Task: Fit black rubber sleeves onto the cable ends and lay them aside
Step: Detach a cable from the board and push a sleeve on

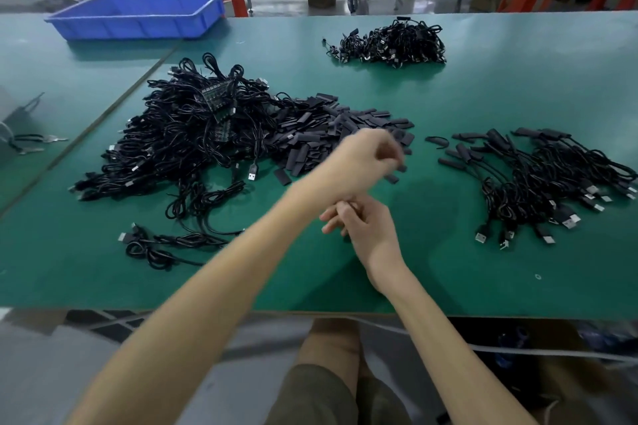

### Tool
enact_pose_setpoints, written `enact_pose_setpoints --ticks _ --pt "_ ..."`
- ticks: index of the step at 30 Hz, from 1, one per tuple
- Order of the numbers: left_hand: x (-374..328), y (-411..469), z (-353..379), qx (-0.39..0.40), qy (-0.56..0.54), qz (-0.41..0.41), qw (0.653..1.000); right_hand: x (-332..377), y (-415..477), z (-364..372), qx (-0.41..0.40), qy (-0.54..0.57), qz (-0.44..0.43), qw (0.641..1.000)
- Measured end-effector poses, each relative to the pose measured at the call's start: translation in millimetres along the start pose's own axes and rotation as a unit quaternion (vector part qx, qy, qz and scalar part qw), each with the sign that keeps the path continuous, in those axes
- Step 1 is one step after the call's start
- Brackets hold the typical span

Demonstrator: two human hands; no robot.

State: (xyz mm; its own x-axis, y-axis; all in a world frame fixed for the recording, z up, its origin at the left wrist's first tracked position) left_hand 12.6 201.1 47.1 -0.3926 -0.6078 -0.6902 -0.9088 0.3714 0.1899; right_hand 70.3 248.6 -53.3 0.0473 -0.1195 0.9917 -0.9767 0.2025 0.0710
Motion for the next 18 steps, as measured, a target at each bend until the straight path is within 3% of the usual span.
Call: enact_pose_setpoints --ticks 2,4,7,14,18 --pt "28 -15 -29 0.052 0.205 -0.012 0.977 3 -1 1 0.005 0.048 0.002 0.999" --pt "64 -37 -51 0.141 0.376 -0.069 0.913 2 -1 1 0.013 0.063 -0.007 0.998" --pt "104 -70 -68 0.261 0.422 -0.153 0.855 -2 0 1 0.021 0.044 -0.014 0.999" --pt "125 -86 -67 0.247 0.356 -0.132 0.892 -1 -2 2 0.029 0.018 -0.020 0.999" --pt "115 -73 -69 0.173 0.250 -0.117 0.945 0 -2 4 0.044 0.012 -0.024 0.999"
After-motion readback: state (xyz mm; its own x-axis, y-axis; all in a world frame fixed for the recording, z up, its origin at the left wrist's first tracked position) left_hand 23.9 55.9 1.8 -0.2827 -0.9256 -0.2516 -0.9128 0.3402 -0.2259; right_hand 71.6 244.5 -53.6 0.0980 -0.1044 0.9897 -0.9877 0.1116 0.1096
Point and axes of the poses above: each hand's wrist, its own y-axis towards the middle knuckle, its own z-axis out of the palm, x = y × z, the point moved 5 cm from there along y, towards the middle knuckle, and after that the axes turned 9 degrees about -x, right-handed, at the moved point
